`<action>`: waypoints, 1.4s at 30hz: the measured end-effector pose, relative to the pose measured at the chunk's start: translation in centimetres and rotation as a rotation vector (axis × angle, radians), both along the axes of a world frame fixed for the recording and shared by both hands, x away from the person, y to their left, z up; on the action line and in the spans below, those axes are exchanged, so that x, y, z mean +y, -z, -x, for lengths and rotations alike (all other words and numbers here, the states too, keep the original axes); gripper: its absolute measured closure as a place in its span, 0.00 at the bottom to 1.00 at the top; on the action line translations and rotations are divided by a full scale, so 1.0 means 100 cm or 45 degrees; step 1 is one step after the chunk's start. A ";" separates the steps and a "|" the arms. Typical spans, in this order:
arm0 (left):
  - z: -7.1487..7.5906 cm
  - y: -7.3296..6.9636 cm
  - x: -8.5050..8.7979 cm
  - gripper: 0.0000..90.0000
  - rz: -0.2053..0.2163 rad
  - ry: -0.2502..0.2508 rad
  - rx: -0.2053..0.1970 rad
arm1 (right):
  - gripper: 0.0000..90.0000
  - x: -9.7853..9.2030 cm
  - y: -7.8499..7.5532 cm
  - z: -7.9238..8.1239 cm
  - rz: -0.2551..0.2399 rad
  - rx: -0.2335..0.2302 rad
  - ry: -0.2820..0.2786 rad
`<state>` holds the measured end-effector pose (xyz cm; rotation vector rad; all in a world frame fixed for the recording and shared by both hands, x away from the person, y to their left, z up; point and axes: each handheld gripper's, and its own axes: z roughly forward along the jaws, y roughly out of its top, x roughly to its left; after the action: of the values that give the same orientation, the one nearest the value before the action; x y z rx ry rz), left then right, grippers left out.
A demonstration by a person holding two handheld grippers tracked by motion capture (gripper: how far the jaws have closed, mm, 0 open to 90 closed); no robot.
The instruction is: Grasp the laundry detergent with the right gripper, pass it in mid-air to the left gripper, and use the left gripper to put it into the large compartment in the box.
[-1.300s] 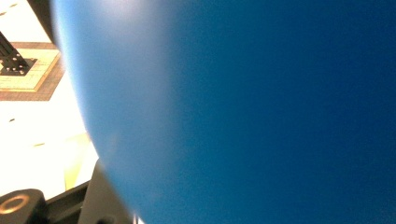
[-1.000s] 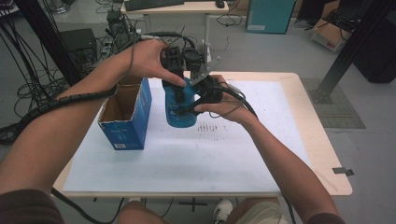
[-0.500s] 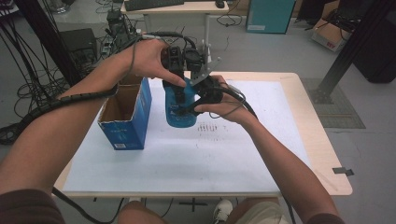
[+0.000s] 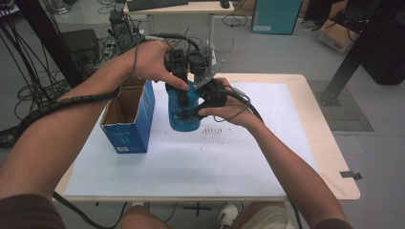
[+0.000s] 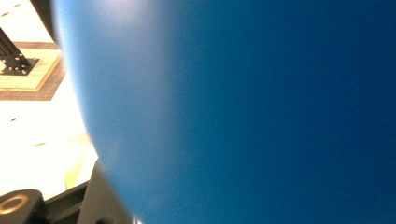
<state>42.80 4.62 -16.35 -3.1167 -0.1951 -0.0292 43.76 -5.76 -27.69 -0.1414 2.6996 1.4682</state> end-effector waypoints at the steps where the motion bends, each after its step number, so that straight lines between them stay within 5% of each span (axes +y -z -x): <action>1: 0.000 0.001 0.001 0.41 0.009 0.007 -0.013 | 0.48 0.000 0.000 0.000 -0.003 -0.001 -0.005; 42: 0.000 0.003 -0.001 0.42 0.008 -0.007 0.006 | 0.47 0.000 0.003 0.000 -0.004 0.030 -0.017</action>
<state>42.82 4.54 -16.69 -3.1224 -0.2036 -0.0215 43.80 -5.81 -28.02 -0.1426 2.7199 1.4870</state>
